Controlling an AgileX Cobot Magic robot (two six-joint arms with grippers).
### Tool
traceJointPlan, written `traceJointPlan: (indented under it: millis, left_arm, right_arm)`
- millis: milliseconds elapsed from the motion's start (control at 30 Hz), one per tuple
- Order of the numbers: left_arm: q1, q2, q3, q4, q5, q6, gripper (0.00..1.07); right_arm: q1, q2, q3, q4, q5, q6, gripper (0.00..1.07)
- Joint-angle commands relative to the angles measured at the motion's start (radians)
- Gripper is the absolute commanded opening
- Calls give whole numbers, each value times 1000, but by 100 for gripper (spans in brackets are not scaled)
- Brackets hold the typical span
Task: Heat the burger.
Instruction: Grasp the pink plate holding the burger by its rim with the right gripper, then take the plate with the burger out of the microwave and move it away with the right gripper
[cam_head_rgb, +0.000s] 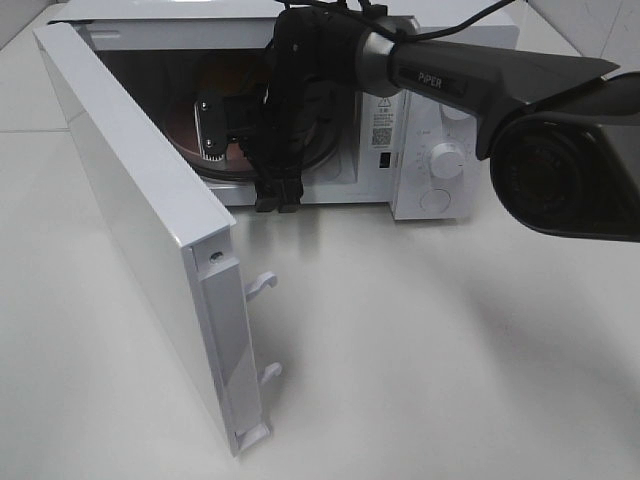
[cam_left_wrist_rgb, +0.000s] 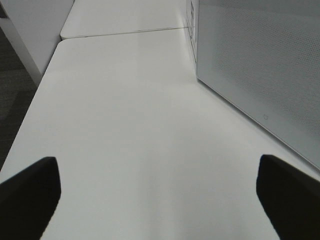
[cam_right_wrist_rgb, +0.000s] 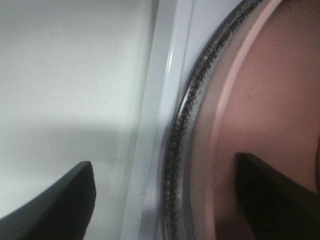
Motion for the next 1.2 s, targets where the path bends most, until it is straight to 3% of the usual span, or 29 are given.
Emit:
traceJointPlan:
  millis: [33,300,500,533,600,633,667,700,733,767,800,1200]
  left_arm:
    - [1,-19,3,2,-4,-6,101]
    - [1,-19,3,2,-4,-6,101]
    - [1,-19,3,2,-4,-6,101]
    - [1,-19,3,2,-4,-6,101]
    - [1,-19,3,2,-4,-6,101]
    - [1,-19,3,2,-4,-6,101]
    - [1,-19,3,2,-4,-6,101]
    - [1,-19,3,2,-4,-6,101]
    - [1,-19,3,2,-4,-6,101]
    - [1,-19,3,2,-4,-6,101]
    - [1,-19,3,2,-4,-6,101]
    - [1,-19,3,2,-4,-6,101]
  right_arm:
    - [-5,13,-1,17,12,9,76]
    - [-5,13,-1,18,17,18,76]
    - [-5,13,-1,21,41,22,65]
    - [-5,13,-1,18,52,18,55]
    - [-5,13,-1,18,56,14,50]
    - [-5,13,-1,18,60,8,36]
    - [-5,13,-1,18,60,8,36]
    - [-5,13,-1,18,62,17,22]
    - [-4,13,-1,18,62,25,16]
    - [-4,13,-1,18,62,25,16]
    - [-4,13,-1,18,69,26,4]
    - [-2,13,-1,18,152,-4,0]
